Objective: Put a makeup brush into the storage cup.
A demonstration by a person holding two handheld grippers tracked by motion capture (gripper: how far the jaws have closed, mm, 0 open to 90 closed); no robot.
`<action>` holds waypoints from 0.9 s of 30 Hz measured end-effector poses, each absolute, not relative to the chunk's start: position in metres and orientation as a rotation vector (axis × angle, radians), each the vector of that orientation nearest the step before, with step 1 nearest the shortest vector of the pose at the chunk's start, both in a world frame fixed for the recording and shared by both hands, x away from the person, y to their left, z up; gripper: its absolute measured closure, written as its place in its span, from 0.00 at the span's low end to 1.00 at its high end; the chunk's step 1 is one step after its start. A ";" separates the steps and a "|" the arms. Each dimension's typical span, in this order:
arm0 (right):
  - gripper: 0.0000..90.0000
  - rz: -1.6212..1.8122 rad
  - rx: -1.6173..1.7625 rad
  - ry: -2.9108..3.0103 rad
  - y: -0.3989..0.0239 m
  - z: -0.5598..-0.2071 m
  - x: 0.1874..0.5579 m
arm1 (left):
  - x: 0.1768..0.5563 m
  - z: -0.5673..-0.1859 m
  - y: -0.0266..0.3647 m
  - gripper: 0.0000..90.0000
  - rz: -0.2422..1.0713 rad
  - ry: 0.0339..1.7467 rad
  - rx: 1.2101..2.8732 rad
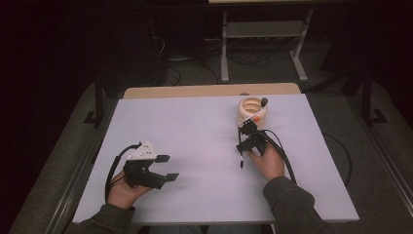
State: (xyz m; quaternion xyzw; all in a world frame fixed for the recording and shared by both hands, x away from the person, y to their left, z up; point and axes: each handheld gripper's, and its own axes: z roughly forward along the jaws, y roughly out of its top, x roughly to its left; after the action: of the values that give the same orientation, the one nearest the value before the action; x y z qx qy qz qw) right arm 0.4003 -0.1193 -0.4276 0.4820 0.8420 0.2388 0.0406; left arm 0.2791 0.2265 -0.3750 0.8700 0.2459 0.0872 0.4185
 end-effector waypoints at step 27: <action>0.95 0.700 1.412 2.576 -0.115 -0.426 0.397 | 0.280 -0.374 0.227 0.33 0.224 0.612 2.183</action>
State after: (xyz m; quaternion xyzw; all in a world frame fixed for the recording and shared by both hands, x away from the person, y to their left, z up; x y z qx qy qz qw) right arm 0.3967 -0.1152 -0.4261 0.4667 0.8514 0.2313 0.0611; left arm 0.2798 0.2272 -0.3738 0.8704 0.2439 0.0892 0.4184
